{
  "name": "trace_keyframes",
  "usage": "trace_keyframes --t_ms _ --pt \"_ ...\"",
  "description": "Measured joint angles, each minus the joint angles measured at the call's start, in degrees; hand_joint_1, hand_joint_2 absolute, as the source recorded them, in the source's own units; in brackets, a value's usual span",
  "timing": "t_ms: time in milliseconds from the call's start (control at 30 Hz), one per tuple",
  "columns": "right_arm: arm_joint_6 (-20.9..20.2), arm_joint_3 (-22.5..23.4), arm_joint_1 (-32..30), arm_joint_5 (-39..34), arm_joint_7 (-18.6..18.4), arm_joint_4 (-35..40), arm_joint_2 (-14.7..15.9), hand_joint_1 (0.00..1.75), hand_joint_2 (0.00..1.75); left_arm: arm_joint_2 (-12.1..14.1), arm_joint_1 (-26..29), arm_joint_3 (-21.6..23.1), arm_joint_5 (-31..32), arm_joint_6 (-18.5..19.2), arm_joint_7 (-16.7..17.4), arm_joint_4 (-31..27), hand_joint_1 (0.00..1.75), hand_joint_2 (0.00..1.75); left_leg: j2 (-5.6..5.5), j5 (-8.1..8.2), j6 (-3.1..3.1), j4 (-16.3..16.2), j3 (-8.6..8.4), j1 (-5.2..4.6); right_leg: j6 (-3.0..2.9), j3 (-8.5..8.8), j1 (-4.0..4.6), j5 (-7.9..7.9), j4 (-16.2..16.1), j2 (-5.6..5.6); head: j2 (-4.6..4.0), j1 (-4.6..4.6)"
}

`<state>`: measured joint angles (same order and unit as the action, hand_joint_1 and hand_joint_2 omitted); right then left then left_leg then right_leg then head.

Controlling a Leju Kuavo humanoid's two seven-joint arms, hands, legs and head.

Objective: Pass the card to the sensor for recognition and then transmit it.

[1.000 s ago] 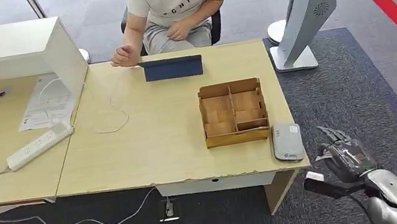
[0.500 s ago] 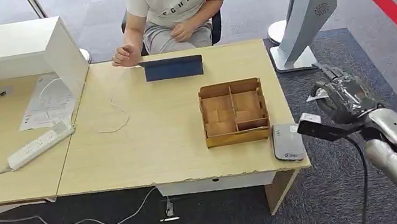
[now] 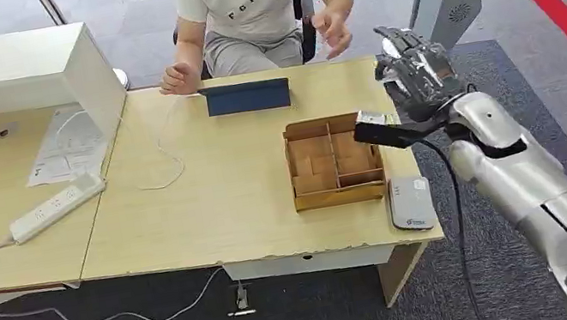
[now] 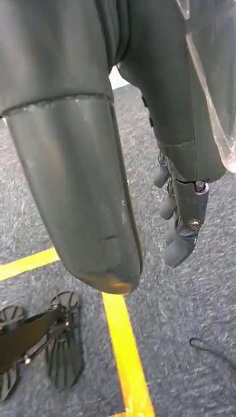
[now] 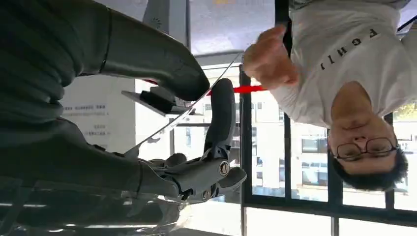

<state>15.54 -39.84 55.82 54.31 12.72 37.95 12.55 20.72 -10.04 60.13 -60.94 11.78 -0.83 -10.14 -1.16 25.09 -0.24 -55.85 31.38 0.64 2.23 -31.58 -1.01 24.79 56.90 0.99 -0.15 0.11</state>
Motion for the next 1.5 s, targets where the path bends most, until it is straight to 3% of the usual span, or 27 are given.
trace_keyframes --t_ms 200,400,600,933,967,1000,1333,1500 --pt "-0.72 -1.97 1.94 2.04 -2.69 -5.78 -6.39 1.75 1.75 -0.42 0.12 0.02 -0.55 -0.11 0.13 0.00 0.00 0.00 0.01 0.00 0.00 0.00 0.00 0.00 -0.01 -0.03 0.00 0.01 0.00 -0.01 0.00 0.02" --pt "-0.92 -3.26 3.58 3.43 -3.28 -9.05 -10.58 1.75 1.75 -0.83 0.27 0.02 -1.42 -0.11 0.13 0.00 0.00 0.00 0.00 0.00 0.00 0.00 -0.01 0.01 -0.01 -0.03 0.01 0.01 0.00 -0.01 0.00 0.00" --pt "-1.49 -4.18 4.54 3.98 -3.74 -11.37 -12.57 1.75 1.75 -1.13 0.39 0.02 -2.25 -0.30 0.59 0.02 0.00 0.00 0.00 0.00 0.00 0.00 -0.02 0.00 -0.01 -0.02 0.00 0.00 0.00 -0.01 0.00 0.04" --pt "-1.62 -4.96 4.74 4.94 -5.36 -14.08 -13.27 1.75 1.75 -1.49 0.84 0.02 -3.39 -0.94 1.40 0.00 0.00 0.00 0.01 0.00 0.00 0.00 -0.05 0.00 -0.01 -0.02 0.00 0.00 -0.01 -0.01 0.00 0.02" --pt "-1.57 -5.05 4.74 5.01 -5.49 -14.32 -13.25 0.61 1.75 -1.53 0.85 0.02 -3.39 -0.94 1.38 0.00 0.00 0.00 0.01 0.00 0.00 0.00 -0.04 0.00 -0.01 -0.03 0.00 0.00 -0.01 -0.01 0.00 0.04" --pt "-1.53 -5.12 4.75 5.01 -5.60 -14.52 -13.25 0.00 0.00 -1.55 0.86 0.02 -3.39 -0.94 1.33 0.00 0.00 0.00 0.01 0.00 0.00 0.00 -0.05 0.00 -0.01 -0.02 0.00 0.00 -0.01 -0.01 0.00 0.02" --pt "-1.95 -3.72 4.82 2.82 -3.39 -15.50 -13.10 0.00 0.00 -1.60 0.95 0.02 -3.52 -0.94 1.25 0.00 0.00 0.00 0.02 0.00 0.00 0.00 -0.06 0.00 -0.02 -0.03 0.00 0.00 -0.01 0.00 0.00 0.02" --pt "0.06 -1.17 4.73 -0.36 0.10 -15.46 -12.27 0.00 0.00 -1.60 0.95 0.02 -3.52 -1.05 1.64 0.00 0.00 0.00 0.02 -0.01 0.00 -0.01 -0.10 0.00 -0.03 -0.03 0.00 -0.02 -0.01 0.00 0.00 0.02"
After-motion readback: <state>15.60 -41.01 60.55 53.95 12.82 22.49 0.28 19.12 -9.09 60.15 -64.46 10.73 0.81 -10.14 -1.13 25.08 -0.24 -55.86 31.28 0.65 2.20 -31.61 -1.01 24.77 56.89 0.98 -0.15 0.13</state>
